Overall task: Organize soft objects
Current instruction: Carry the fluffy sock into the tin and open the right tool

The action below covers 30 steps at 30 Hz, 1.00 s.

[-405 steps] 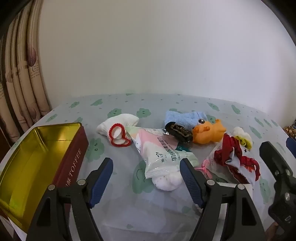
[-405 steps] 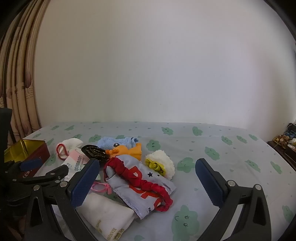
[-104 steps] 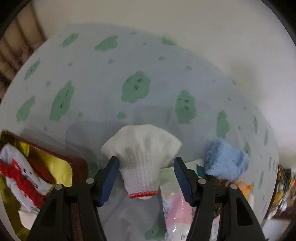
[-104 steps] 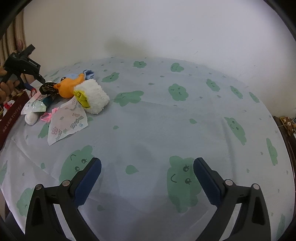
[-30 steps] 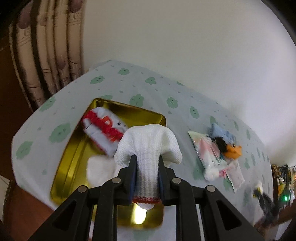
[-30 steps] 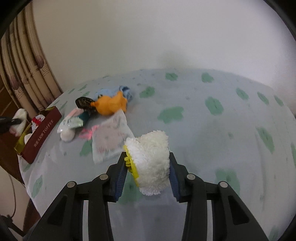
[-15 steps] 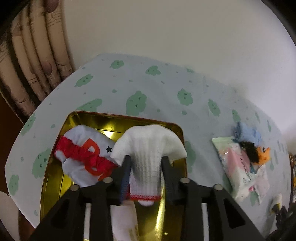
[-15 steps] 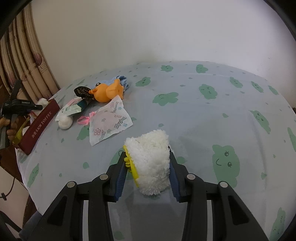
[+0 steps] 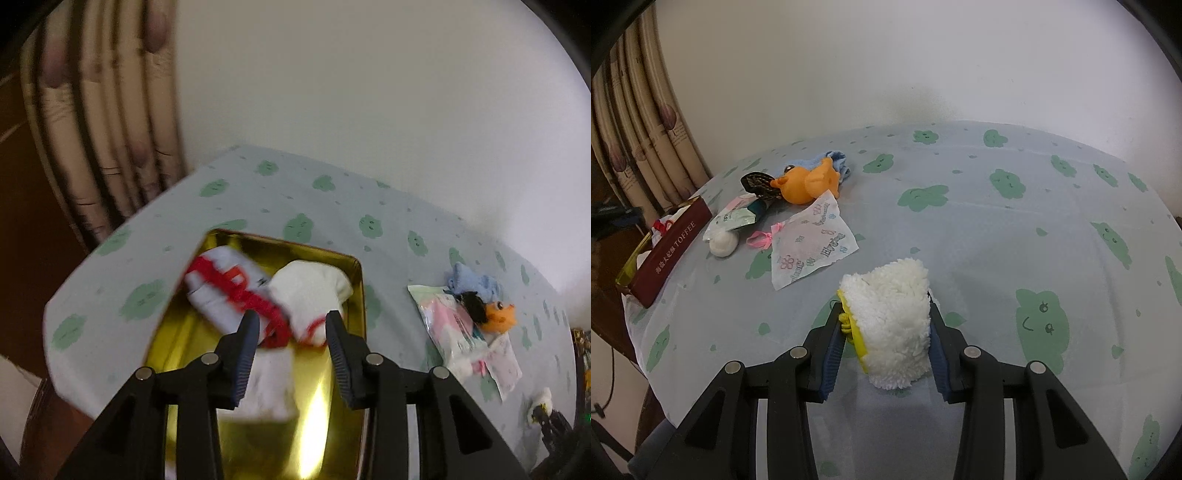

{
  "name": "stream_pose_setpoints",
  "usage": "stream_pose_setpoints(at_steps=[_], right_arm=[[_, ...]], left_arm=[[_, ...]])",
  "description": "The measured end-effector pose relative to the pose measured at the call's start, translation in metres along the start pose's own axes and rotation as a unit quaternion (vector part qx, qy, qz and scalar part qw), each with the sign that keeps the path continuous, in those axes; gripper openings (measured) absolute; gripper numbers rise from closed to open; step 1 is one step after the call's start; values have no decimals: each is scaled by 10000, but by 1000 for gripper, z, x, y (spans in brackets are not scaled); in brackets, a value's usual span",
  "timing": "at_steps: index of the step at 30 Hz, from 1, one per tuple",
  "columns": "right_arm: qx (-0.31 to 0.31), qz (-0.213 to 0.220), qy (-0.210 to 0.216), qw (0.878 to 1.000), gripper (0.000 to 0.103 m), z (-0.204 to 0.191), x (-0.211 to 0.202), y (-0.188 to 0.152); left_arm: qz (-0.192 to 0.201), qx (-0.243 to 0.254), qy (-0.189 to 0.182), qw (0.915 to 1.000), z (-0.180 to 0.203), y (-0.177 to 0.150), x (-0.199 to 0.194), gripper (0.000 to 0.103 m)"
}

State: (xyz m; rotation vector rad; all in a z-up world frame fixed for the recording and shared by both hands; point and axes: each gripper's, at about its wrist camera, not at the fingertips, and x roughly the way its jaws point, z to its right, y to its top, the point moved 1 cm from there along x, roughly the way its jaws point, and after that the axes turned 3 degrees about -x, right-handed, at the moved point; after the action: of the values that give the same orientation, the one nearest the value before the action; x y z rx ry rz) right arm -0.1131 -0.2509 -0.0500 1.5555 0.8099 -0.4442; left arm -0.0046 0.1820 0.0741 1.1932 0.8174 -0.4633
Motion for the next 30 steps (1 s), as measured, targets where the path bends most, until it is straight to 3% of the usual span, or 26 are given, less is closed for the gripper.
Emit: stream_pose_setpoints(at_steps=[3, 5, 7, 11, 14, 17, 21, 25, 30], right_arm=[[-7, 60, 38, 10000, 38, -5, -8, 4], [-46, 121, 163, 9998, 38, -14, -16, 11], [-204, 211, 335, 9990, 38, -32, -24, 23], [-697, 338, 886, 9931, 38, -93, -35, 52], [-997, 300, 1565, 9822, 38, -151, -34, 78], [-1249, 67, 2384, 9631, 38, -222, -20, 101], [-1535, -373, 2937, 9428, 38, -303, 18, 116], [-1779, -887, 3061, 9310, 38, -371, 66, 122], [-2214, -1331, 2661, 9287, 38, -422, 114, 119]], left_arm=[[200, -355, 49, 9992, -18, -25, -36, 39], [279, -643, 40, 9975, -31, -49, -53, 49], [335, -808, 88, 9961, -39, -73, -64, 53], [348, -733, 568, 9951, -46, -113, -75, 53], [365, -723, 722, 9941, -52, -132, -76, 53], [371, -825, 701, 9934, -63, -142, -77, 53], [470, -1046, 430, 9925, -76, -144, -83, 53], [546, -792, 464, 9943, -70, -142, -88, 53], [648, -288, 573, 9958, -55, -143, -94, 53]])
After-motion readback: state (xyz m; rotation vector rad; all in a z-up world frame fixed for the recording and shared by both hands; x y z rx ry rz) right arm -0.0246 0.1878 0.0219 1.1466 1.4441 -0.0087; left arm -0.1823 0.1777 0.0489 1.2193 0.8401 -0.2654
